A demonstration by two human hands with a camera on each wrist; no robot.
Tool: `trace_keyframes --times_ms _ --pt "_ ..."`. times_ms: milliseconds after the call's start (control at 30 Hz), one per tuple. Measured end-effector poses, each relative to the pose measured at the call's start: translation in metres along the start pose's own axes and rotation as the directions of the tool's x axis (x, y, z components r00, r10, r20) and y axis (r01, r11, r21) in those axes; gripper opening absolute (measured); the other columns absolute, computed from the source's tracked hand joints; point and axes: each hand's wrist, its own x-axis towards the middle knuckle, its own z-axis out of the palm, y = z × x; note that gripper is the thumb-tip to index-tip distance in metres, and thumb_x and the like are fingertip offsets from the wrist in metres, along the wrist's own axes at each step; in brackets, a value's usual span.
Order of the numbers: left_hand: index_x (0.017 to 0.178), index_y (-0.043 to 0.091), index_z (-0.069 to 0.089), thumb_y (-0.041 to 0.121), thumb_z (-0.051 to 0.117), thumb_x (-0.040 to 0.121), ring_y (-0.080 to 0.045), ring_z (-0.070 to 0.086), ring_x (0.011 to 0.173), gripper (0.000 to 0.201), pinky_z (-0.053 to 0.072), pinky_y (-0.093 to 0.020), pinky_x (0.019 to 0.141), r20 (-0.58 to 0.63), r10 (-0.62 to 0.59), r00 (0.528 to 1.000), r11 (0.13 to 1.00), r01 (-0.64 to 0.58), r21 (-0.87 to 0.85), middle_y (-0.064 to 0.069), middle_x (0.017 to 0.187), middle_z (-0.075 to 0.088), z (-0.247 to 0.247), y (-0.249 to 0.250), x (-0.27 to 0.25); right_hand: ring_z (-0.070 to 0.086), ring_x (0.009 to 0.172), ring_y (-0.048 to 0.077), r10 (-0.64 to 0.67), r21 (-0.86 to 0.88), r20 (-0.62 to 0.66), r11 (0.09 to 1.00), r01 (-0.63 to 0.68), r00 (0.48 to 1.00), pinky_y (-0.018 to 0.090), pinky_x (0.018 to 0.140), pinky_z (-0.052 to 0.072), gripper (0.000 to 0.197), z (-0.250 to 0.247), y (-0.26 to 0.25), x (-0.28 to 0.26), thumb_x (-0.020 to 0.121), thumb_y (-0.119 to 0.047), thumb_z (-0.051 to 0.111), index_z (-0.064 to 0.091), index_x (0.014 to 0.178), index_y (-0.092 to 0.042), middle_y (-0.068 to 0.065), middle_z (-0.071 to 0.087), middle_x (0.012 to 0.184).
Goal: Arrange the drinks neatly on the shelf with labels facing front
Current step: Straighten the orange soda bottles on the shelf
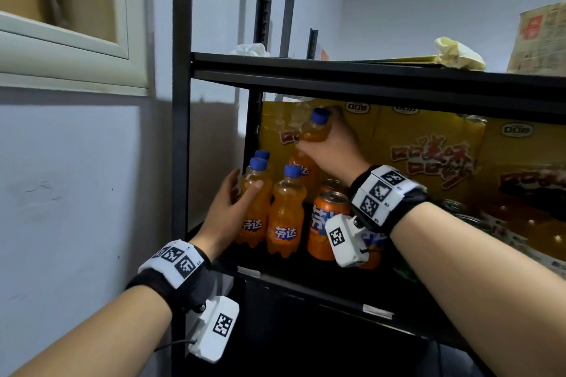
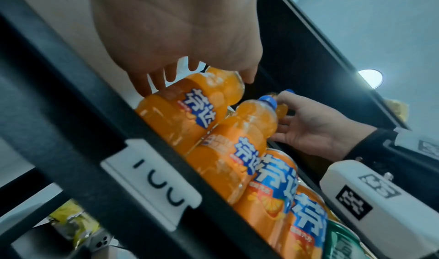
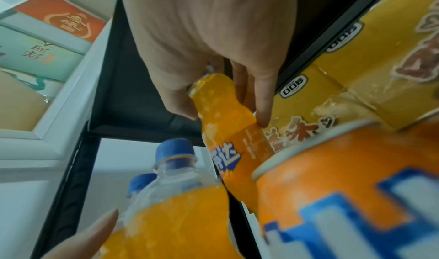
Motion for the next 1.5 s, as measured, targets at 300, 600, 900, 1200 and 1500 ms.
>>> trace_keyframes --times_ms 300,600,900,1200,1500 --pt "0.126 0.048 0.057 0.050 0.075 0.086 -0.006 0.073 0.104 0.044 0.059 -0.018 0.073 0.165 0.027 0.986 0.991 -0.005 -0.136 0.019 0.115 0.074 0.002 -0.005 -0.005 0.061 0.089 0.014 0.317 -0.157 0.348 0.948 -0.278 0.882 0.027 0.065 0.049 0.062 0.020 0.013 0.020 0.087 -0.015 0.079 0.051 0.142 -0.013 0.002 0.064 0.115" --pt "0.129 0.039 0.058 0.034 0.082 0.081 -0.003 0.072 0.103 0.053 0.056 -0.012 0.073 0.189 0.029 0.982 0.992 -0.005 -0.126 0.018 0.114 0.075 0.005 -0.009 -0.007 0.064 0.074 0.023 0.338 -0.273 0.441 0.933 -0.234 0.831 0.028 0.048 0.051 0.036 0.026 0.015 0.024 0.091 0.003 0.066 0.057 0.114 -0.023 0.008 0.064 0.100" --pt "0.141 0.031 0.051 0.034 0.081 0.081 -0.003 0.072 0.103 0.067 0.056 -0.014 0.075 0.203 0.023 0.979 0.997 -0.007 -0.078 0.018 0.115 0.074 0.009 -0.005 -0.009 0.063 0.113 0.026 0.345 -0.158 0.497 0.938 -0.307 0.796 0.044 0.101 0.053 0.032 0.015 -0.002 0.013 0.103 -0.037 0.062 0.060 0.127 -0.015 0.010 0.064 0.122" --pt "0.113 0.027 0.067 0.044 0.051 0.105 -0.016 0.072 0.101 0.024 0.055 -0.039 0.095 0.019 -0.075 0.997 0.995 0.076 -0.060 -0.002 0.111 0.074 0.004 0.042 0.048 0.057 0.127 0.021 0.180 -0.114 0.340 0.982 -0.149 0.923 0.047 0.114 0.043 0.016 0.009 -0.008 -0.008 0.099 -0.046 0.063 0.065 0.111 -0.035 0.000 0.063 0.137" --pt "0.105 0.009 0.068 0.018 0.070 0.093 -0.013 0.062 0.042 0.016 0.045 -0.018 0.039 0.129 -0.341 0.931 0.937 0.348 -0.032 -0.003 0.060 0.069 0.006 0.061 0.078 0.059 0.108 0.013 -0.100 -0.165 0.295 0.974 0.153 0.950 0.021 0.083 0.043 0.018 0.006 -0.013 -0.049 0.097 -0.032 0.070 0.067 0.114 -0.028 -0.004 0.063 0.117"
